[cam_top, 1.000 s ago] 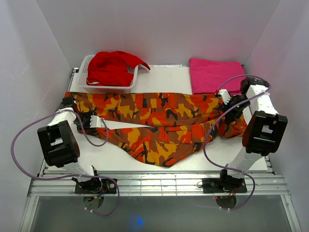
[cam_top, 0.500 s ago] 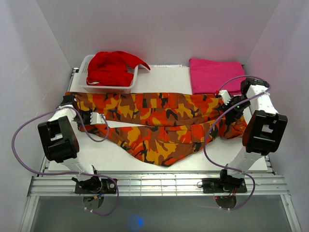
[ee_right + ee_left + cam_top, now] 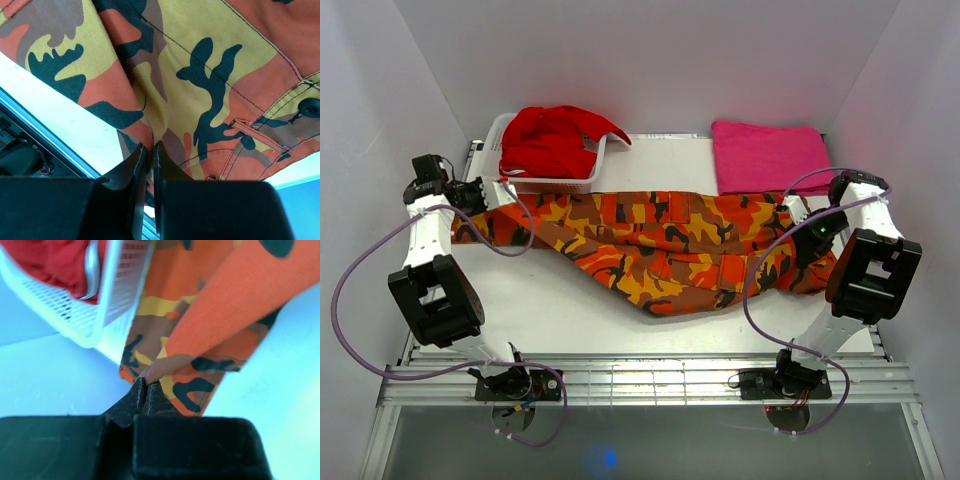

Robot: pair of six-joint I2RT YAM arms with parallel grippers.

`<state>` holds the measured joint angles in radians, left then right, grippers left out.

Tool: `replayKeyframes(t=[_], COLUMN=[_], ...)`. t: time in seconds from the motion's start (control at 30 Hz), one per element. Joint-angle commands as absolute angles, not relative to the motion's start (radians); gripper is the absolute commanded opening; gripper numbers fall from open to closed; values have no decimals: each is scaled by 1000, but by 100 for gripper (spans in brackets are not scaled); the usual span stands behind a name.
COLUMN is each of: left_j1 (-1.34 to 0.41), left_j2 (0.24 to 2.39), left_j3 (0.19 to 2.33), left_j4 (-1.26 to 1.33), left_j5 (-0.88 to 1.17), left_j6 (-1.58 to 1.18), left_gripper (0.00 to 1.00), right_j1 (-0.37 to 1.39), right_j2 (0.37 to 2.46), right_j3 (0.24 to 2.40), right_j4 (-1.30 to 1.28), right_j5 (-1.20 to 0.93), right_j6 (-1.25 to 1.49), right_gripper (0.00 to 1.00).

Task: Fold and stack the trousers
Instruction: Flatten the trousers out

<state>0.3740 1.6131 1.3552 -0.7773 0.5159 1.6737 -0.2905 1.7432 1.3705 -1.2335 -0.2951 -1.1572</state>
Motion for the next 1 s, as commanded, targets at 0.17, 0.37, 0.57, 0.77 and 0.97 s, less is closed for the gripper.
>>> replayKeyframes(t=[0.17,0.37,0.57,0.77,0.97], left_j1=[412,558,714,906,950], left_j2=[1556,1393,1330,1485,1559], left_j3=[1454,1307,1035,851,905], left_j4=[-454,-452,-706,-696,-823], left_j5=[549,626,542,393,402], left_j6=[1198,1222,1592,1798,1818], left_gripper=[0,0,0,0,0], right_j1=[-299,-301,-273,-189,-141], right_j2=[1720,1718,1764,1810,1839], right_j3=[1393,1347,1318,1266,1313], right_j4=[-1276,-1289,-1301,-1269,-1285], right_j5=[-288,-282,-294,-295,-327], right_j6=[-1186,-1209,-1193,-1140,-1111], right_gripper=[8,8,8,8,8])
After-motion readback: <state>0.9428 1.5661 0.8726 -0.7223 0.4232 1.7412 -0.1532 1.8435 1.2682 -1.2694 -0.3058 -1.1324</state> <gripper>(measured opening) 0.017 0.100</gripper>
